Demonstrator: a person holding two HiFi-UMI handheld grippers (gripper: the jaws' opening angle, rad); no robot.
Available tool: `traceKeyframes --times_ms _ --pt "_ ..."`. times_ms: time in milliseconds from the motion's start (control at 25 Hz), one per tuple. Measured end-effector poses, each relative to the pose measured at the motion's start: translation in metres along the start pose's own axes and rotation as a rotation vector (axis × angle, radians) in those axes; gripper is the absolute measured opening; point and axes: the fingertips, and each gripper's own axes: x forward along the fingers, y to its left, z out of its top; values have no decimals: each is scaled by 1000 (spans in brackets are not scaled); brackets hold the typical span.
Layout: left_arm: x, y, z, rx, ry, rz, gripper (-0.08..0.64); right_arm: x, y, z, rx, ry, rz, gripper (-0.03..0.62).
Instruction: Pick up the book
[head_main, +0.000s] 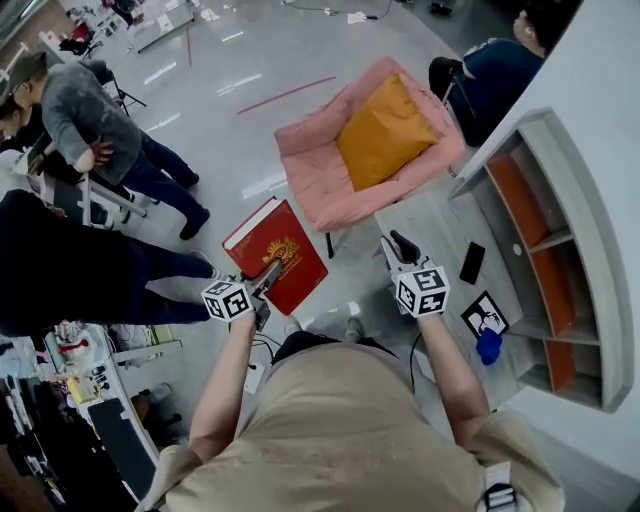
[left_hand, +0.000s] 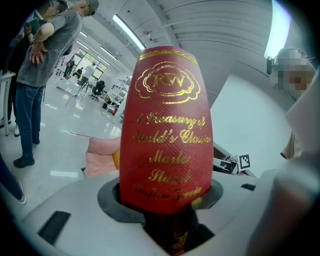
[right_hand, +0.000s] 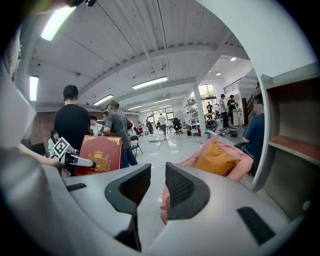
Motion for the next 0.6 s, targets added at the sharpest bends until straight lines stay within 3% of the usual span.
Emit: traceKeyframes --times_ms 600 --pt "28 -32 -1 6 -3 -29 236 -20 -17 9 23 -27 32 97"
